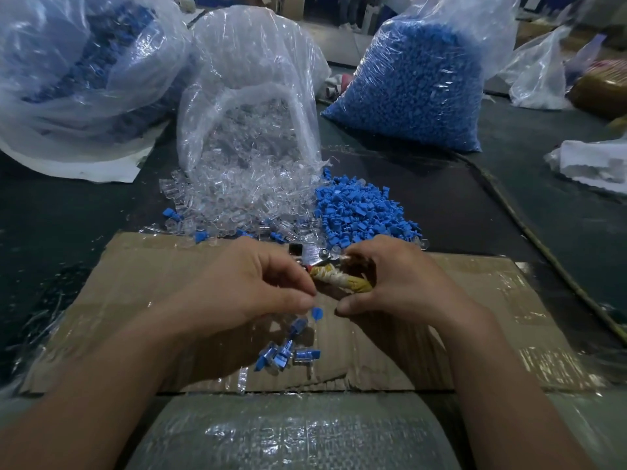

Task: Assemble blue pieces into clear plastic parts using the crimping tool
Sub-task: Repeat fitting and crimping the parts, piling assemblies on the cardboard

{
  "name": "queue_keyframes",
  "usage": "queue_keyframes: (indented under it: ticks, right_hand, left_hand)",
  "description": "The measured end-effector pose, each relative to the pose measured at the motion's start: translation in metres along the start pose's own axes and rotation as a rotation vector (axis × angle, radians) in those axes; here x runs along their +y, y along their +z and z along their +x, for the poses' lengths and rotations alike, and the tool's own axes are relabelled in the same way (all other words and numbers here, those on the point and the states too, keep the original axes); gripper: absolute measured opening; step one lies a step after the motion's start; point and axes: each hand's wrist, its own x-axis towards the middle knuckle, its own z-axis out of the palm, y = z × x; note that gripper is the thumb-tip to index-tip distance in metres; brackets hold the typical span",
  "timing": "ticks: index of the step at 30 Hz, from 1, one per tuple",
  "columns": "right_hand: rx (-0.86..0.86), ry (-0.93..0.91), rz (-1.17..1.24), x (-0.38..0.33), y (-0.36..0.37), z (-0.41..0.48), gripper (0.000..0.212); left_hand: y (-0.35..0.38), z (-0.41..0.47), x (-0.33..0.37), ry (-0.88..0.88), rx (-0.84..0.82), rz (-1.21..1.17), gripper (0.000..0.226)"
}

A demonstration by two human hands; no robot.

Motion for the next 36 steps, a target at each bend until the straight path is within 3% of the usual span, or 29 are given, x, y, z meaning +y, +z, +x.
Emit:
queue_keyframes:
  ticks: [5,7,11,14,16,19,22,25,29,36]
  right_hand:
    - [-0.031,-0.009,0.011,0.000,0.001,0.001,0.083]
    - [-0.038,-0.008,0.020,0.000,0.001,0.001,0.084]
    - [-0.044,-0.008,0.032,0.001,0.000,0.001,0.082]
    - [-0.039,0.000,0.064,0.002,0.000,0.000,0.079]
    - [-0.027,0.008,0.093,0.002,0.000,0.000,0.075]
    - [-0.012,0.011,0.118,0.002,-0.001,0.000,0.069]
    - [0.034,0.002,0.167,0.003,-0.001,-0.001,0.056]
    - [0.102,0.006,0.212,0.005,-0.001,-0.001,0.051]
    - [0.188,0.030,0.245,0.008,-0.003,0.000,0.054]
    - [0.296,0.077,0.279,0.013,-0.006,0.000,0.046]
  left_hand:
    - [0.003,0.001,-0.005,0.030,-0.085,0.064,0.020]
    - [0.001,0.002,-0.005,0.027,-0.045,0.029,0.018]
    - [-0.002,0.009,-0.010,0.033,0.277,0.011,0.006]
    - [-0.007,0.017,-0.023,0.032,0.623,0.267,0.013]
    - [-0.012,0.023,-0.029,0.027,0.727,0.494,0.023]
    - [-0.017,0.031,-0.040,-0.043,0.623,0.679,0.042]
    - [-0.017,0.035,-0.044,-0.118,0.507,0.786,0.045]
    - [-0.018,0.036,-0.045,-0.091,0.529,0.761,0.036]
    - [-0.016,0.034,-0.043,-0.051,0.567,0.748,0.005]
    - [-0.016,0.034,-0.041,-0.002,0.645,0.641,0.023]
